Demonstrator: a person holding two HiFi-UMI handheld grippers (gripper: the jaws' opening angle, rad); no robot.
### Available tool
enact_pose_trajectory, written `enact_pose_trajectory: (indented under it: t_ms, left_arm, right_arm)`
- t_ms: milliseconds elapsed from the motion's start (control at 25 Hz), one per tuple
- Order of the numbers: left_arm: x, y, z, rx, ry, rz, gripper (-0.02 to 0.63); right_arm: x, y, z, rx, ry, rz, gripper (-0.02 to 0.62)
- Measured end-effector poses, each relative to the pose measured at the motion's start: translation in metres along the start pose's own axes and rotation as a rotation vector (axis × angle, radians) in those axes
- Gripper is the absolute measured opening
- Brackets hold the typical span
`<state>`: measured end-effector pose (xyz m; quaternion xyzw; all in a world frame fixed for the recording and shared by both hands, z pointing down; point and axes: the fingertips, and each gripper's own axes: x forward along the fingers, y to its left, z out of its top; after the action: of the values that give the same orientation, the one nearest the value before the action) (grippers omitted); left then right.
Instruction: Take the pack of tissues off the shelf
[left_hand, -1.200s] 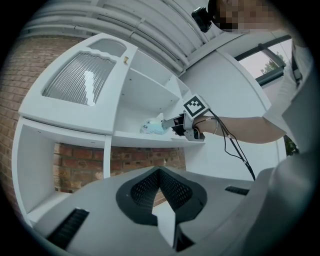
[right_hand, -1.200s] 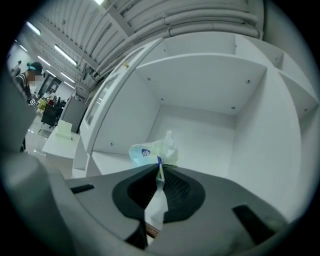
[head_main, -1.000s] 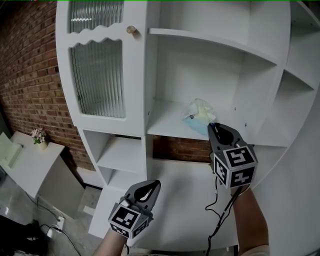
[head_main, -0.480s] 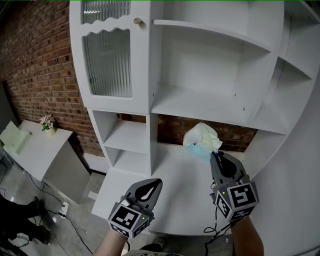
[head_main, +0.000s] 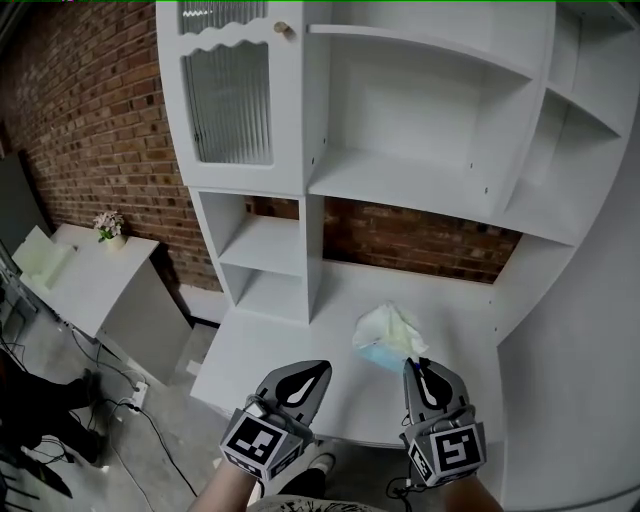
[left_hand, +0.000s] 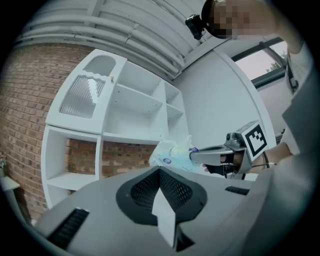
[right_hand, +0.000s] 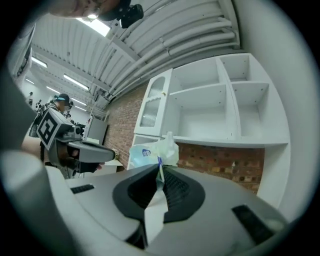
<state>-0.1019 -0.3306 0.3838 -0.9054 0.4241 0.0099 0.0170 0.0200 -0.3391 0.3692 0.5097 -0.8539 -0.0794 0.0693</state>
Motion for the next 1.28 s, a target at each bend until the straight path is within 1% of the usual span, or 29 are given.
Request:
enact_pose_trajectory:
  t_ms: [120,240,400,640,800,960,1120,1280]
  left_arm:
    - [-0.007,-0.002,-0.012,-0.017,0.046,0.023,0.014]
    - [-0.008,-0.006,-0.018,-0.030,0.025,0.022,0.014]
    - [-0.006,-0.005,-0.019,-0.024,0.023,0.024,0.014]
    - [0.001,-0.005,-0.015,-0.009,0.017,0.019,0.014]
    - [0.002,-0.006,-0.012,0.008,0.009,0.014,0.014]
    - [0.000,-0.006,-0.014,-0.002,0.026,0.018,0.014]
    - [0.001,-0.004,-0.013,0.012,0.009,0.021,0.014]
    - [0.002,-0.006,-0.013,0.017,0.020,0.019,0.014]
  right_arm:
    - [-0.008,0.012,-0.022,0.028,0.015,0.006,0.015]
    - [-0.014,0.018,-0.037,0.079,0.021,0.004,0.014]
    - [-0.017,0.018,-0.040,0.124,0.008,-0.004,0.014]
    - [-0.015,0.016,-0.039,0.107,0.010,-0.004,0.014]
    - [-0.014,0.015,-0.038,0.115,0.008,-0.006,0.014]
    - [-0.013,0.014,-0.035,0.121,0.001,-0.010,0.012]
    - [-0.012,0.013,-0.037,0.123,0.007,-0.012,0.012]
    - [-0.011,0.014,-0.039,0.129,0.013,-0.005,0.012]
